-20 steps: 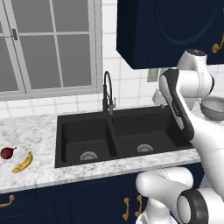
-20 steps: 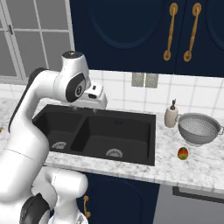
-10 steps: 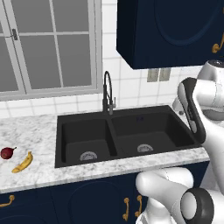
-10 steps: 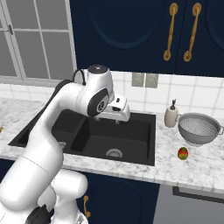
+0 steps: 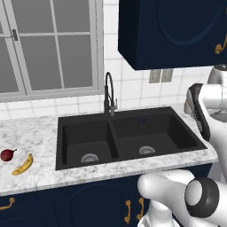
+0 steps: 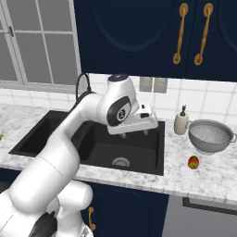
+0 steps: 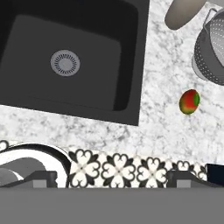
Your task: Put the colander in the sink, put the pear, mango, banana in the colander, and turn on the sink faucet and pour water over the colander.
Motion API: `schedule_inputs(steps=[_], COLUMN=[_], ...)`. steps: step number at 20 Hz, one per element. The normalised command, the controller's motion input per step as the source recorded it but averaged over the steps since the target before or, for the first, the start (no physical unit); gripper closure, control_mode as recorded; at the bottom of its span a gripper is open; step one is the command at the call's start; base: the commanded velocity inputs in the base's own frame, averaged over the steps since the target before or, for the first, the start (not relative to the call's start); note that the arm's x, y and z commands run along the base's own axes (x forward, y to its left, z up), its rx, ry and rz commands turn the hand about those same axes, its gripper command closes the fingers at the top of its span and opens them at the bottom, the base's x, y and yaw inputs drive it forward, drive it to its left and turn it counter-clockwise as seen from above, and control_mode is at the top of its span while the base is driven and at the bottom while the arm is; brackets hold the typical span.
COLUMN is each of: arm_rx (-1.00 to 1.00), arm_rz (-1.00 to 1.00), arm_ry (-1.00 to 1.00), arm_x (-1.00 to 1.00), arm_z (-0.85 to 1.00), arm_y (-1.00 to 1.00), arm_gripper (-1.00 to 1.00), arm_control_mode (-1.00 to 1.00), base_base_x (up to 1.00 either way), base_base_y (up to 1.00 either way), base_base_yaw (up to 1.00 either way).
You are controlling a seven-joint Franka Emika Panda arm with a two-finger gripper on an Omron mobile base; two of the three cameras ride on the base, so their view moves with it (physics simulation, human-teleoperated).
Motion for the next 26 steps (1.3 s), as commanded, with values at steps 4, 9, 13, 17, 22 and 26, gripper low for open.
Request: schedule_inputs(steps=[4,9,13,17,22,26], arm_rx=[-0.05,0.00,0.00,0.00,0.00,0.00], arm_rz=[0.12,0.04,0.06,0.09,0.08,0.07], arm_ry=[0.01,0.00,0.00,0.00,0.00,0.00], arm_x=[0.00,0.21,0.41,0.39,0.43,0.44], arm_z=[-0.09,-0.25,-0.15,-0.14,-0.06,-0.07], arm_y=[-0.77,-0.65,-0.41,-0.44,-0.39,-0.37], arm_gripper=[-1.00,-1.00,-1.00,-1.00,-1.00,-1.00], arm_control_mode=[-1.00,-1.00,-1.00,-1.00,-1.00,-1.00], base_base_x=[0.00,0.00,0.00,0.00,0.00,0.00], base_base_y=[0.00,0.00,0.00,0.00,0.00,0.00], base_base_yaw=[0.00,0.00,0.00,0.00,0.00,0.00])
